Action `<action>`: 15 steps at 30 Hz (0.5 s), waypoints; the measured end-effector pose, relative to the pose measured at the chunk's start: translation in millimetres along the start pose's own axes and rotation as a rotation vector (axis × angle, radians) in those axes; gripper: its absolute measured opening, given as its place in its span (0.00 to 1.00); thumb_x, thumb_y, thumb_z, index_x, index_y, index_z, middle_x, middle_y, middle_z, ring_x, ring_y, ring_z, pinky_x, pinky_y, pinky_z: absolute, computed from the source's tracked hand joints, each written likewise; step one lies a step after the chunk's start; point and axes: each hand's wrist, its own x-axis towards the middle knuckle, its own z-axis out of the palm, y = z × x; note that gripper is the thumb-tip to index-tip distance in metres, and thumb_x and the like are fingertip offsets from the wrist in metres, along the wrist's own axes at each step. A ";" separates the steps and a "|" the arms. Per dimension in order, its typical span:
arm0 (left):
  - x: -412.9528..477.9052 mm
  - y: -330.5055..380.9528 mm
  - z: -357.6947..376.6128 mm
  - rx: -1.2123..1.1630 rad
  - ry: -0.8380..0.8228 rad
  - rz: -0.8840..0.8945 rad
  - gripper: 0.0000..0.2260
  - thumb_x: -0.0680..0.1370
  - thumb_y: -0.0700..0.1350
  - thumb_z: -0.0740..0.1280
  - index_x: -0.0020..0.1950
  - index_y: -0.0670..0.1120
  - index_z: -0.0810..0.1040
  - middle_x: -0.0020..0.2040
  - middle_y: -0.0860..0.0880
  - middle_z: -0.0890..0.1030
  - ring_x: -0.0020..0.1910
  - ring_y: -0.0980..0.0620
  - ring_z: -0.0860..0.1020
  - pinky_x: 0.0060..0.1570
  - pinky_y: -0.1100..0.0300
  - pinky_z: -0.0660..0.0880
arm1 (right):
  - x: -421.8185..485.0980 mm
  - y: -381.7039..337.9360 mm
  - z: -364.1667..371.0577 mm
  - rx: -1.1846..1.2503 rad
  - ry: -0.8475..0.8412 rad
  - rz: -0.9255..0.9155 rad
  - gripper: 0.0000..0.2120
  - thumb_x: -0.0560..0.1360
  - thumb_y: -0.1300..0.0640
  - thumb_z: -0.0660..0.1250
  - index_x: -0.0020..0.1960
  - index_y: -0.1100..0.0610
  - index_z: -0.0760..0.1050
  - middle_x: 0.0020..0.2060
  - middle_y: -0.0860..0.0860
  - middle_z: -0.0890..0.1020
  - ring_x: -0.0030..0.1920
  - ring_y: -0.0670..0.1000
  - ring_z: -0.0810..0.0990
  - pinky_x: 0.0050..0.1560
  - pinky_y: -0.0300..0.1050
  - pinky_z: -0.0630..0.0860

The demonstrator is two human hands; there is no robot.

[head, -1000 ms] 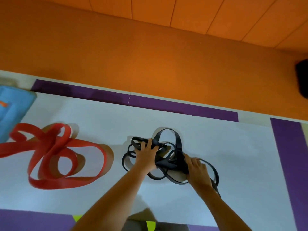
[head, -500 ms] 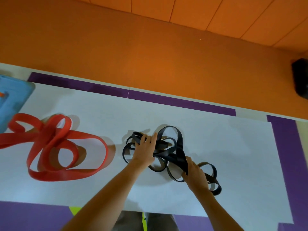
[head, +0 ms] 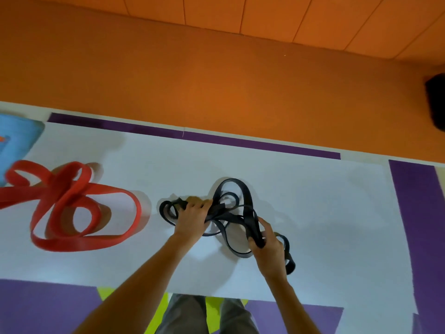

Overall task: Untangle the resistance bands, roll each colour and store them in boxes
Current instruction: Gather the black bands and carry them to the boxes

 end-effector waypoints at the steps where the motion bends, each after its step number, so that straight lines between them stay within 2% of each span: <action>1: -8.5 4.2 0.7 -0.057 0.030 -0.005 0.30 0.83 0.53 0.68 0.83 0.51 0.63 0.70 0.47 0.77 0.72 0.44 0.73 0.64 0.47 0.77 | -2.7 0.1 -4.9 0.027 0.007 -0.008 0.26 0.77 0.54 0.72 0.71 0.38 0.71 0.32 0.45 0.81 0.35 0.43 0.81 0.31 0.34 0.72; 5: -46.2 30.9 -7.2 -0.233 0.225 -0.038 0.31 0.82 0.48 0.70 0.84 0.48 0.65 0.58 0.47 0.81 0.55 0.44 0.81 0.56 0.52 0.76 | -18.9 -4.7 -26.6 0.200 -0.007 -0.055 0.27 0.76 0.58 0.73 0.69 0.36 0.73 0.37 0.44 0.83 0.35 0.45 0.81 0.35 0.35 0.74; 8: -79.9 55.1 -19.6 -0.368 0.315 -0.100 0.33 0.81 0.47 0.71 0.84 0.54 0.62 0.51 0.46 0.83 0.50 0.44 0.82 0.52 0.52 0.78 | -31.0 -20.0 -38.2 0.331 -0.005 -0.100 0.26 0.77 0.60 0.74 0.69 0.36 0.74 0.41 0.41 0.85 0.36 0.45 0.84 0.36 0.32 0.77; 10: -100.7 68.6 -27.1 -0.537 0.325 -0.156 0.38 0.81 0.50 0.71 0.85 0.63 0.53 0.53 0.49 0.84 0.51 0.46 0.83 0.52 0.51 0.82 | -35.4 -33.2 -41.4 0.369 -0.014 -0.158 0.25 0.78 0.59 0.74 0.68 0.35 0.74 0.40 0.41 0.85 0.33 0.46 0.83 0.35 0.33 0.76; 12: -123.5 81.3 -34.9 -0.753 0.359 -0.183 0.45 0.80 0.50 0.72 0.84 0.69 0.44 0.56 0.56 0.85 0.51 0.53 0.85 0.53 0.53 0.83 | -39.0 -47.8 -43.0 0.385 -0.045 -0.229 0.26 0.79 0.58 0.74 0.68 0.34 0.73 0.40 0.41 0.85 0.32 0.47 0.82 0.33 0.33 0.76; 15: -153.7 88.8 -45.2 -0.984 0.473 -0.202 0.47 0.79 0.49 0.73 0.81 0.75 0.43 0.56 0.64 0.85 0.47 0.58 0.86 0.48 0.54 0.85 | -48.2 -69.5 -41.3 0.418 -0.127 -0.307 0.26 0.79 0.59 0.74 0.68 0.33 0.74 0.42 0.41 0.86 0.36 0.43 0.85 0.36 0.28 0.77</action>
